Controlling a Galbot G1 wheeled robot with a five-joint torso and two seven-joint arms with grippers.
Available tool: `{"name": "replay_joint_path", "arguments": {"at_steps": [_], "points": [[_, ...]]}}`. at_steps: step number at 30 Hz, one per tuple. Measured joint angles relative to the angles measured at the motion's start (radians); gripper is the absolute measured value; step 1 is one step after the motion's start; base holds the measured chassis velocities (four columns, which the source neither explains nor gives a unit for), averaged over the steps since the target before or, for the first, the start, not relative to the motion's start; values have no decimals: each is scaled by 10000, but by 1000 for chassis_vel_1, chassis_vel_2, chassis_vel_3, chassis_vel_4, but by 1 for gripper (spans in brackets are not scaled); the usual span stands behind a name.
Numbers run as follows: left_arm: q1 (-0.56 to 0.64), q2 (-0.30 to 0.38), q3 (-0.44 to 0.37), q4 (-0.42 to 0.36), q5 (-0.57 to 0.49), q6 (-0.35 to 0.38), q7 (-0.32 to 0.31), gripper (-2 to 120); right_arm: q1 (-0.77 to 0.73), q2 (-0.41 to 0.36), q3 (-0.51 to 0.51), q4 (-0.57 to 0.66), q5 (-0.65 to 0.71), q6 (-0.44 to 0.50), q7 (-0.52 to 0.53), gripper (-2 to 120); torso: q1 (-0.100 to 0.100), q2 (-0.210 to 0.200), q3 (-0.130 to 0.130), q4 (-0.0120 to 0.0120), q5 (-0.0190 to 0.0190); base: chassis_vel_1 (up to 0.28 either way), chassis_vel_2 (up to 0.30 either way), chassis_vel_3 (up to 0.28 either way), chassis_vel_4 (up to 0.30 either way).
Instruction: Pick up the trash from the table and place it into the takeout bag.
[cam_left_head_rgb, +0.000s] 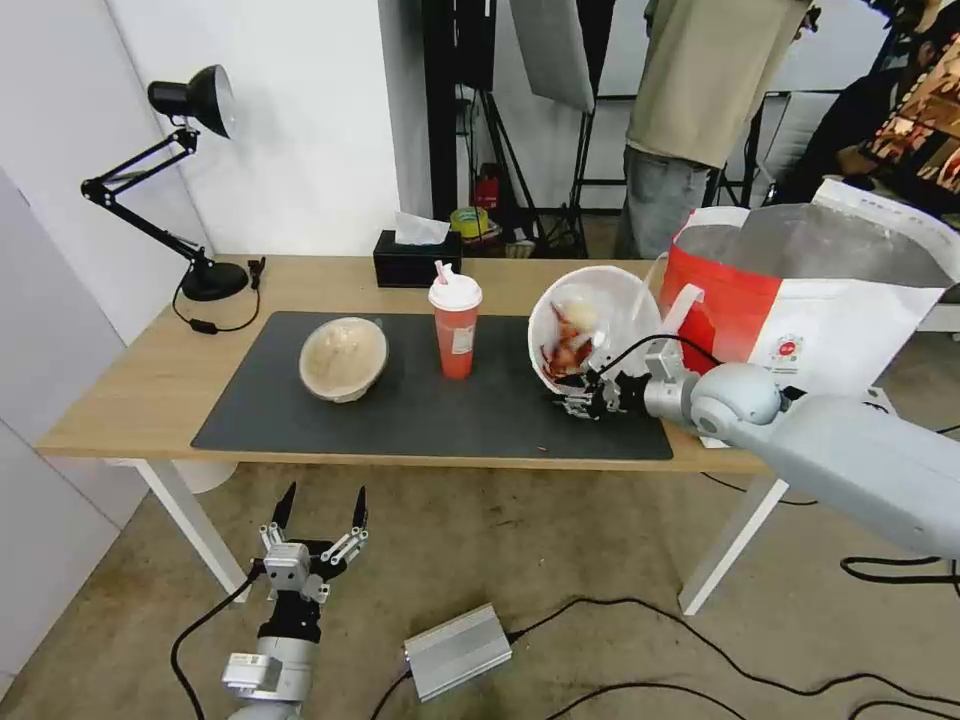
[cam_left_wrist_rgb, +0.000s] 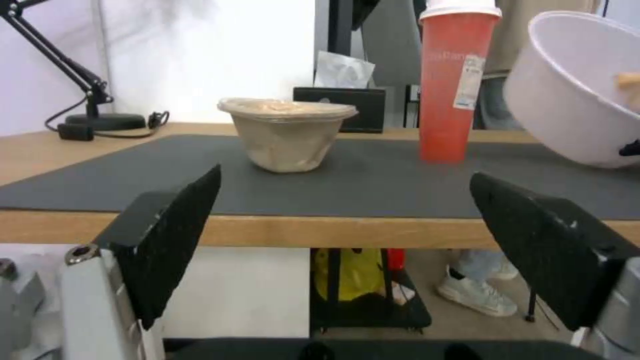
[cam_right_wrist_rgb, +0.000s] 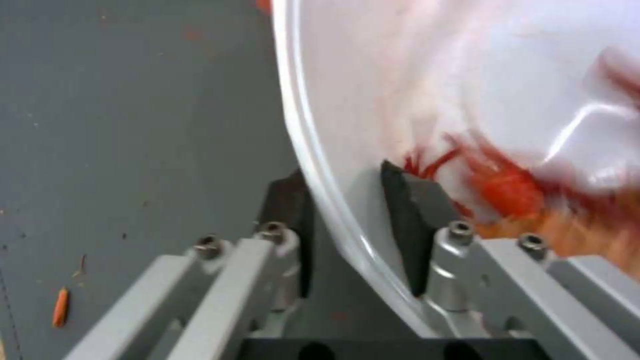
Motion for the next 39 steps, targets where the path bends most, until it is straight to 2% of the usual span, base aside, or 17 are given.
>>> {"name": "replay_joint_path", "arguments": {"at_steps": [2,3,6,22,39], "points": [[-1,-6,2,9,1,0,0,100,1,0,4,-1,-12,5,17,14,0,1,-1,-1,-3,0,0,0,0],[-1,-6,2,9,1,0,0,100,1,0,4,-1,-12,5,17,14,0,1,-1,-1,-3,0,0,0,0],[-1,-14,13,20,5,-2,0,100,-7,0,-3,-1,-40,3,22,0,0,2,-1,-2,-1,0,0,0,0],[25,-40,57,-38,34,-10,0,100,20,-70,117,118,-132,69,57,0,-1,2,-1,0,0,0,0,0,0],[52,27,112,-156,45,-8,9,100,249,-633,300,795,-222,86,187,0,-2,4,-1,-1,0,0,0,0,0]]}}
